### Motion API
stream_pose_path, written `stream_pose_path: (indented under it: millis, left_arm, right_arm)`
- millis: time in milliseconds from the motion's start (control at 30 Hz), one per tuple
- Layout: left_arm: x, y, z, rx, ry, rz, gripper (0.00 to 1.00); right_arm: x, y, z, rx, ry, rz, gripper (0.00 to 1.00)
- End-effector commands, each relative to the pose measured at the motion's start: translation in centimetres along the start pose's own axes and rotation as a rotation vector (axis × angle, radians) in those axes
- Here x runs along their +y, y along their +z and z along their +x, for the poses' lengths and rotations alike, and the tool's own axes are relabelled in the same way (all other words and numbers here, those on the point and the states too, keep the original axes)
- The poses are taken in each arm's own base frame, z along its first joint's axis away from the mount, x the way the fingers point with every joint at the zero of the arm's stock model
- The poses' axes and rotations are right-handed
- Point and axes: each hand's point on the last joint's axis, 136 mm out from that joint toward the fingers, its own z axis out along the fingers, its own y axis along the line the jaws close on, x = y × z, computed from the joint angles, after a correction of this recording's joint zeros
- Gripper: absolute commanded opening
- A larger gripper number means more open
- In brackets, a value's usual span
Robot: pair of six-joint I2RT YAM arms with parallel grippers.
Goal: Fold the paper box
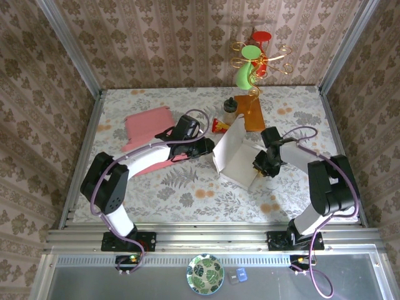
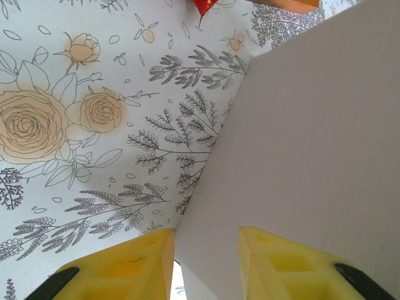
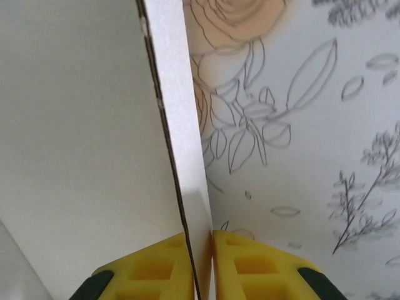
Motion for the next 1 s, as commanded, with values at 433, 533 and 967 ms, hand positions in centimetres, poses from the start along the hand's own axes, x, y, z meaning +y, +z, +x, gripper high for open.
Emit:
stream_pose_path:
  millis: [433,533,967]
  left_arm:
    - [3.6,-2.8,1.2,-0.065,-0.014,-0.149,0.36]
    - [2.8,-2.8,2.8,-0.03,0.02,-0.123,0.36]
    - [0.9,-0.6,7.4,0.053,0.119,-0.129,0.4]
  right_arm:
    - [0.0,0.4,3.0,0.03,0.464,0.002,0.15]
    - [0.4,0.5,3.3,0.045,0.486,0.001,0.17]
    - [1.5,-3.1,1.9,-0.034,0.296,-0.058,0.53]
